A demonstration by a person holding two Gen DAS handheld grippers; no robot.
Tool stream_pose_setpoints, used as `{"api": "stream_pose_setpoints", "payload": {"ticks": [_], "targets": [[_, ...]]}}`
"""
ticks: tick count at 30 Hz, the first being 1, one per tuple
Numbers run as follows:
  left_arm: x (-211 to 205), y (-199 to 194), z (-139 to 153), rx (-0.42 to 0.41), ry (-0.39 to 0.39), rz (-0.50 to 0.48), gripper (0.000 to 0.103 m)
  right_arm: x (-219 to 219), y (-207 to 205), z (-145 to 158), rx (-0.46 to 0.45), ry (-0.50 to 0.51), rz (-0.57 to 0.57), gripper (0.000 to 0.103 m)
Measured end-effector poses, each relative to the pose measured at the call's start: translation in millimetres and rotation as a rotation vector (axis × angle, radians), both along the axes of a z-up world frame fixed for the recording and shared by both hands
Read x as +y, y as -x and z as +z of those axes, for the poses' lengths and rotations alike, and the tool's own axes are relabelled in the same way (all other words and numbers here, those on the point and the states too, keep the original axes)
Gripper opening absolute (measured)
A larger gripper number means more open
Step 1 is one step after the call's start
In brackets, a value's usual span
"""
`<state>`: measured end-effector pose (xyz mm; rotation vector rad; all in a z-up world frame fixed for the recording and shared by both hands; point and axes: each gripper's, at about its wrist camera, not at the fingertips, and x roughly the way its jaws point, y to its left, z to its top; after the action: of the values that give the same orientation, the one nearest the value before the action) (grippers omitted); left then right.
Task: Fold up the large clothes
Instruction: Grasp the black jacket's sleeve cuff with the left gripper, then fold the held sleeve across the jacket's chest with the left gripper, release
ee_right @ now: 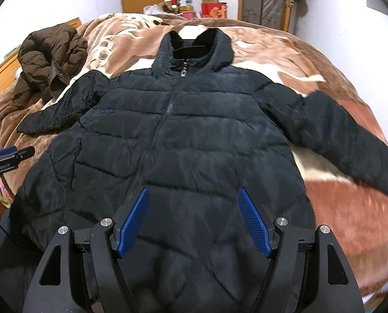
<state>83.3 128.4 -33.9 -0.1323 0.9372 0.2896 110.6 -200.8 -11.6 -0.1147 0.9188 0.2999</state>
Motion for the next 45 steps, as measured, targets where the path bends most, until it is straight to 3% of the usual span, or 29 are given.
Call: {"api": "stream_pose_setpoints", "payload": {"ticks": [9,15,22,24,27,29,32,38,45], "targets": [[99.1,-36.6,-33.3,0.035,0.078,0.153,0.096,39.1,-50.5,-11.4,0.011,0.023,0.064,0.071],[162.9,-52.5,-60.9,0.036,0.088,0.272,0.096,59.7,-75.5,-24.1,0.028,0.038,0.094,0.071],[233.4,-58.2,-94.2,-0.022,0.242,0.435,0.096,67.2,-91.1,-43.5,0.063,0.058,0.1,0.071],[243.9,-63.2,-99.1,-0.041,0.253,0.457,0.095,65.2,-95.1,-48.4,0.073,0.063,0.092,0.071],[249.8,-75.5,-102.8,-0.047,0.232,0.456,0.077,61.4,-99.7,-52.0,0.077,0.069,0.077,0.071],[252.0,-84.7,-102.9,-0.048,0.231,0.444,0.043,58.0,-101.9,-52.5,0.075,0.07,0.066,0.071],[244.6,-93.0,-89.9,-0.042,0.167,0.431,0.017,53.3,-101.2,-52.6,0.077,0.074,0.058,0.071],[215.4,-87.4,-24.4,-0.147,0.163,0.337,0.012,40.5,-90.9,-46.1,0.071,0.075,0.031,0.071],[140.0,-88.3,82.6,-0.31,0.194,0.105,0.011,16.9,-75.7,-26.2,0.032,0.036,0.005,0.071]]}}
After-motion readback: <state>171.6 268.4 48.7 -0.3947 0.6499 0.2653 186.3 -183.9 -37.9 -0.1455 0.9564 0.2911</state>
